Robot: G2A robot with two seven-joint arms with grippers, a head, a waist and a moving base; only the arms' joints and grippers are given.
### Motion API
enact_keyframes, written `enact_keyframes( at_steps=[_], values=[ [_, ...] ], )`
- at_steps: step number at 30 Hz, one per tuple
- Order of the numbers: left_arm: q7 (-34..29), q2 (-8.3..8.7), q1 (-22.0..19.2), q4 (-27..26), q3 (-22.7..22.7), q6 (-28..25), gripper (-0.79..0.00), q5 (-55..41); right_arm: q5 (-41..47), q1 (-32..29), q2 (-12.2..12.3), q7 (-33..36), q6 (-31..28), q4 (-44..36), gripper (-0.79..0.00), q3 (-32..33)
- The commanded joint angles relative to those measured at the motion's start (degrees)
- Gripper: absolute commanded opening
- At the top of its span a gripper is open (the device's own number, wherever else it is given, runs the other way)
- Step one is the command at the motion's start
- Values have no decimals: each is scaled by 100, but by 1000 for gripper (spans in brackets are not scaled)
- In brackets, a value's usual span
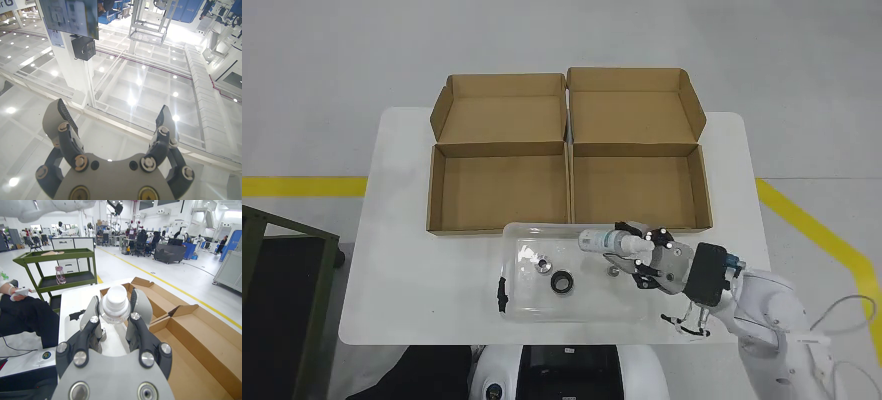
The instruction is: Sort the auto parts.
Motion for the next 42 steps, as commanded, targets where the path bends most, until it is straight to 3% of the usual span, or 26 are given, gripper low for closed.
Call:
enact_keyframes(
  at_steps=[1, 8, 24, 35, 42],
  values=[
    [0, 0, 0, 0, 0, 0, 0, 0, 314, 75, 4, -22, -37, -9, -785, 1],
    [0, 0, 0, 0, 0, 0, 0, 0, 716, 266, 9, 166, 55, -100, -785, -186],
    [0, 0, 0, 0, 0, 0, 0, 0, 1337, 327, -21, -579, 184, -277, -785, -331],
    [0, 0, 0, 0, 0, 0, 0, 0, 1817, 522, -24, -570, 78, -129, -785, -361],
    [0, 0, 0, 0, 0, 0, 0, 0, 1237, 531, -21, -341, 448, -69, -785, -254]
  ],
)
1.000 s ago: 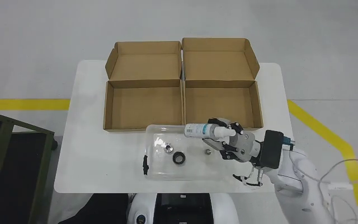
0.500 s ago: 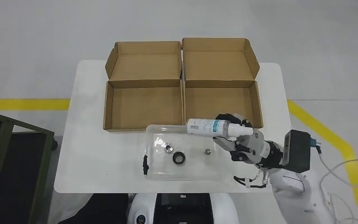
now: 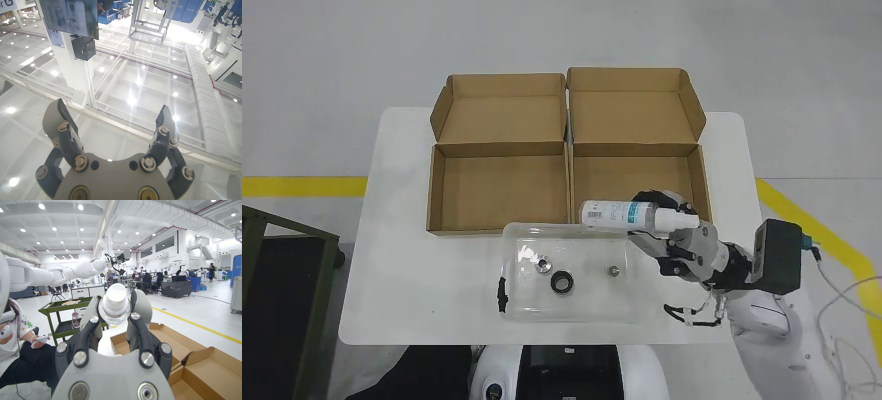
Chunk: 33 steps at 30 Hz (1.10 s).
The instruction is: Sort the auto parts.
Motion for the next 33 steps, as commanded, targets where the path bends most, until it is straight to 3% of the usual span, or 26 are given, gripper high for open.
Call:
enact_keyframes(
  at_steps=[1, 6, 15, 24, 33],
  values=[
    [0, 0, 0, 0, 0, 0, 0, 0, -124, -38, -6, 18, 123, 55, -785, -47],
    [0, 0, 0, 0, 0, 0, 0, 0, -98, -28, -5, 136, 84, 348, -785, -155],
    [0, 0, 0, 0, 0, 0, 0, 0, -531, 110, -5, 619, 698, 868, -785, -193],
    [0, 0, 0, 0, 0, 0, 0, 0, -1290, 594, -39, 1188, 1507, 1231, -785, -476],
    [0, 0, 0, 0, 0, 0, 0, 0, -1269, 1393, -123, 1865, 1895, 2089, -785, -904]
  ],
)
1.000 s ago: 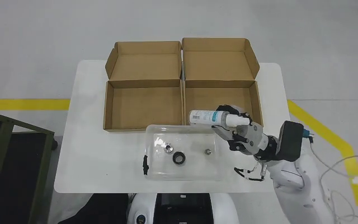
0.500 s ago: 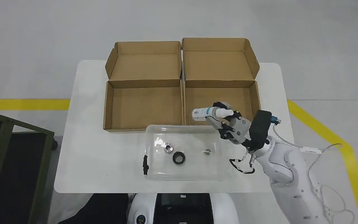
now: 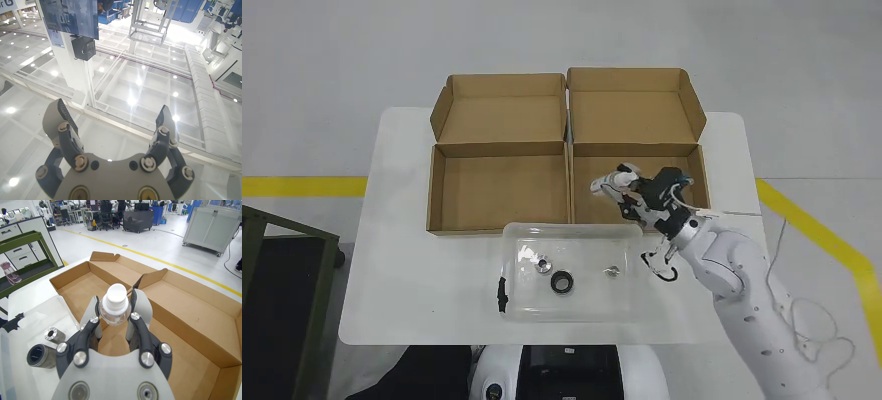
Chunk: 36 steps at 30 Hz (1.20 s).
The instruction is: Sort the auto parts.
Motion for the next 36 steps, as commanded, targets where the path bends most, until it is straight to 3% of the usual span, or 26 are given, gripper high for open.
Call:
enact_keyframes(
  at_steps=[1, 16, 24, 25, 29, 30, 31, 32, 36],
  values=[
    [0, 0, 0, 0, 0, 0, 0, 0, -2, 175, -18, 168, 91, 164, -785, -83],
    [0, 0, 0, 0, 0, 0, 0, 0, -308, 1058, -126, 1253, 353, 953, -785, -655],
    [0, 0, 0, 0, 0, 0, 0, 0, -364, 1393, -215, 1377, 460, 1451, -785, -987],
    [0, 0, 0, 0, 0, 0, 0, 0, -367, 1426, -224, 1375, 465, 1510, -742, -1012],
    [0, 0, 0, 0, 0, 0, 0, 0, -391, 1495, -247, 1399, 498, 1668, -409, -1081],
    [0, 0, 0, 0, 0, 0, 0, 0, -393, 1503, -252, 1405, 507, 1688, -132, -1092],
    [0, 0, 0, 0, 0, 0, 0, 0, -398, 1510, -255, 1407, 522, 1706, -34, -1097],
    [0, 0, 0, 0, 0, 0, 0, 0, -400, 1515, -258, 1401, 530, 1717, 0, -1100],
    [0, 0, 0, 0, 0, 0, 0, 0, -377, 1487, -262, 1381, 544, 1671, 0, -1090]
  ],
)
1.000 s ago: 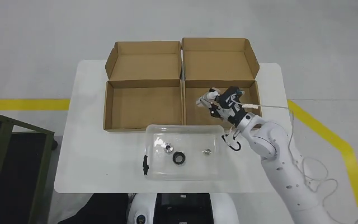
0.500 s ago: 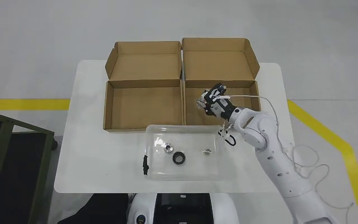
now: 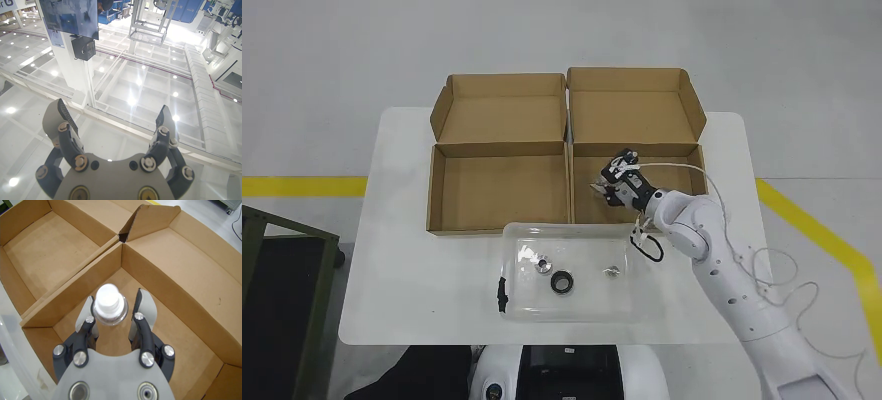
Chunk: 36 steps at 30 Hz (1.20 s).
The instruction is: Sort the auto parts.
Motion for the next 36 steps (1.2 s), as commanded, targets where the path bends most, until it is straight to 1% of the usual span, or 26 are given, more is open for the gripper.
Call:
enact_keyframes(
  at_steps=[1, 4, 9, 13, 19, 27, 36],
  values=[
    [0, 0, 0, 0, 0, 0, 0, 0, 12, -39, 3, -44, -1, -92, 0, 20],
    [0, 0, 0, 0, 0, 0, 0, 0, 10, -172, 30, -147, -23, -394, 0, 132],
    [0, 0, 0, 0, 0, 0, 0, 0, -220, -574, 128, -79, -184, -1232, 0, 409],
    [0, 0, 0, 0, 0, 0, 0, 0, -329, -999, 208, 14, -408, -1820, 0, 607],
    [0, 0, 0, 0, 0, 0, 0, 0, -458, -1533, 300, 101, -841, -2497, 0, 746],
    [0, 0, 0, 0, 0, 0, 0, 0, -668, -2426, 428, 72, -1316, -3137, 0, 937],
    [0, 0, 0, 0, 0, 0, 0, 0, -1337, -3209, 581, 186, -1754, -3683, 0, 1254]
  ],
)
